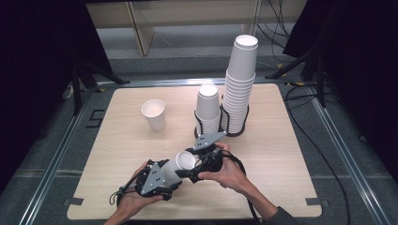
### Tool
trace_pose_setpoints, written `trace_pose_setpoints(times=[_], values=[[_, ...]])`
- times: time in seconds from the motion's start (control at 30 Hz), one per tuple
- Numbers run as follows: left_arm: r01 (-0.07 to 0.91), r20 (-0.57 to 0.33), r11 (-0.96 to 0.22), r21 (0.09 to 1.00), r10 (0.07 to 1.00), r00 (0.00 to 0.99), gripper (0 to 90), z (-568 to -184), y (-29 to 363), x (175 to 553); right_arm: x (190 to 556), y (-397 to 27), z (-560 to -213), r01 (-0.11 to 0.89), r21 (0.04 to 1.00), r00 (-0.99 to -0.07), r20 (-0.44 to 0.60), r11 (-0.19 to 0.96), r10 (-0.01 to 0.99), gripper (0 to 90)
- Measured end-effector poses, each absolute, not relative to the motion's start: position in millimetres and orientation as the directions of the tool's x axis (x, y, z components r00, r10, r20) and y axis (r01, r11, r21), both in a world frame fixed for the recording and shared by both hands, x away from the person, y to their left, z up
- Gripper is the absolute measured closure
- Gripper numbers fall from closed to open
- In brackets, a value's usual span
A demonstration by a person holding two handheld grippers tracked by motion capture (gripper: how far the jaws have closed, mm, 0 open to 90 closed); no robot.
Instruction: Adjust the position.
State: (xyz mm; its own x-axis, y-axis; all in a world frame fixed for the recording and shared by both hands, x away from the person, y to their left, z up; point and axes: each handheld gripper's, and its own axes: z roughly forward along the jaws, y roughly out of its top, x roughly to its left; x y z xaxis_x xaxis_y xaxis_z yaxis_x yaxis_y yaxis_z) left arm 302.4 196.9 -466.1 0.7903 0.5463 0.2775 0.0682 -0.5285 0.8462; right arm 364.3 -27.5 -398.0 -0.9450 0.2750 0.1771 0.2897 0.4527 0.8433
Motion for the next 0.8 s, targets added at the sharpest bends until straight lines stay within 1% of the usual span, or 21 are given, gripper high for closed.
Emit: trace_pose_setpoints(times=[0.17, 0.2, 0.23, 0.3, 0.33, 0.4, 0.43, 0.53, 0.57, 0.6, 0.67, 0.7, 0.77, 0.8], values=[[0.058, 0.296, -0.559, 0.827, 0.521, 0.801, 17.5, -465, 196, 301, 364, -26, -400, 0.305, 0.832, -0.942, 0.193, 0.463, 0.273, 16.1], [0.051, 0.293, -0.546, 0.836, 0.523, 0.800, 17.6, -466, 195, 302, 363, -25, -401, 0.315, 0.830, -0.940, 0.206, 0.460, 0.271, 16.5], [0.049, 0.294, -0.548, 0.835, 0.519, 0.803, 17.6, -466, 195, 301, 363, -25, -401, 0.329, 0.821, -0.936, 0.218, 0.466, 0.276, 17.2], [0.049, 0.293, -0.550, 0.834, 0.516, 0.805, 17.5, -466, 194, 301, 364, -25, -402, 0.313, 0.824, -0.942, 0.208, 0.471, 0.262, 19.0], [0.050, 0.293, -0.553, 0.832, 0.514, 0.806, 17.5, -466, 195, 301, 365, -25, -403, 0.309, 0.825, -0.944, 0.205, 0.473, 0.260, 21.8], [0.052, 0.295, -0.560, 0.827, 0.510, 0.808, 16.6, -467, 195, 302, 365, -25, -403, 0.314, 0.820, -0.943, 0.212, 0.479, 0.255, 22.4], [0.062, 0.280, -0.553, 0.831, 0.512, 0.812, 15.7, -466, 196, 302, 365, -25, -403, 0.312, 0.820, -0.943, 0.207, 0.480, 0.259, 22.8], [0.047, 0.265, -0.508, 0.860, 0.523, 0.810, 11.0, -469, 196, 304, 365, -27, -401, 0.338, 0.814, -0.936, 0.235, 0.473, 0.264, 24.1], [0.045, 0.260, -0.494, 0.869, 0.531, 0.807, 9.9, -469, 197, 304, 367, -28, -401, 0.320, 0.823, -0.941, 0.219, 0.469, 0.258, 24.4], [0.033, 0.257, -0.475, 0.880, 0.533, 0.806, 8.7, -470, 196, 304, 366, -29, -399, 0.324, 0.828, -0.939, 0.225, 0.457, 0.258, 24.7], [0.026, 0.251, -0.449, 0.893, 0.545, 0.800, 7.1, -468, 198, 304, 367, -31, -396, 0.324, 0.837, -0.938, 0.225, 0.442, 0.262, 25.0], [0.028, 0.237, -0.429, 0.903, 0.551, 0.800, 7.0, -468, 199, 303, 366, -32, -395, 0.341, 0.835, -0.934, 0.247, 0.432, 0.260, 25.2], [0.017, 0.230, -0.402, 0.915, 0.557, 0.798, 6.4, -467, 201, 303, 368, -34, -392, 0.339, 0.847, -0.933, 0.247, 0.409, 0.261, 25.4], [0.013, 0.216, -0.377, 0.926, 0.559, 0.800, 5.8, -467, 202, 304, 367, -35, -390, 0.357, 0.844, -0.927, 0.267, 0.401, 0.262, 25.5]])
